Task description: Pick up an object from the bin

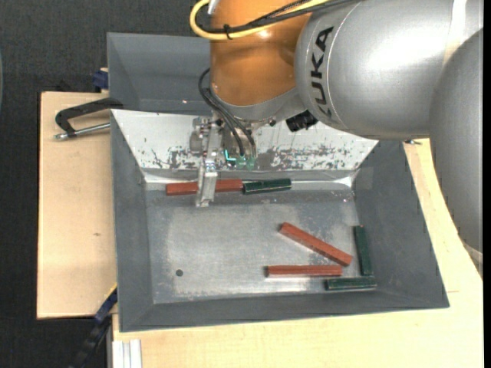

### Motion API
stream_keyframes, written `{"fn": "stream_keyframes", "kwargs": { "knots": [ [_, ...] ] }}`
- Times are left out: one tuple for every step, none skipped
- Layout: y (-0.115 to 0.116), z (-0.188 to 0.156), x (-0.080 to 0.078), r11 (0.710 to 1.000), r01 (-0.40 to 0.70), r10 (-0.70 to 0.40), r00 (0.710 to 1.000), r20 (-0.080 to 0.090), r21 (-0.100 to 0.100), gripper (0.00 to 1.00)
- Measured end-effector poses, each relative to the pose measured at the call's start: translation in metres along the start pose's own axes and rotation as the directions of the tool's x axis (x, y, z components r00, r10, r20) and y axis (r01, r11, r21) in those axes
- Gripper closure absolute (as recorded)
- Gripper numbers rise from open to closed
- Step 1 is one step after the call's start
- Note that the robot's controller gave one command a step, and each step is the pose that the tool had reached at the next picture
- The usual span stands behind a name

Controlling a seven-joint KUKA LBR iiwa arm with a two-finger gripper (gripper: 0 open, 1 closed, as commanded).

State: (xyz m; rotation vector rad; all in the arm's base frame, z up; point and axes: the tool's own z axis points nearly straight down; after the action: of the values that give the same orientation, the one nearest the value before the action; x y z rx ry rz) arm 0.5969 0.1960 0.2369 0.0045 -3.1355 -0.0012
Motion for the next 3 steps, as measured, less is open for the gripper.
{"fn": "stream_keyframes", "kwargs": {
  "knots": [
    [0.0,-0.003,-0.001,1.0,-0.001,0.001,1.0,0.005,-0.001,0.0],
    [-0.013,0.02,0.017,0.996,-0.089,0.089,0.996,0.015,-0.005,0.0],
    [-0.011,0.087,0.019,0.982,-0.187,0.187,0.982,0.011,-0.004,0.0]
  ]
}}
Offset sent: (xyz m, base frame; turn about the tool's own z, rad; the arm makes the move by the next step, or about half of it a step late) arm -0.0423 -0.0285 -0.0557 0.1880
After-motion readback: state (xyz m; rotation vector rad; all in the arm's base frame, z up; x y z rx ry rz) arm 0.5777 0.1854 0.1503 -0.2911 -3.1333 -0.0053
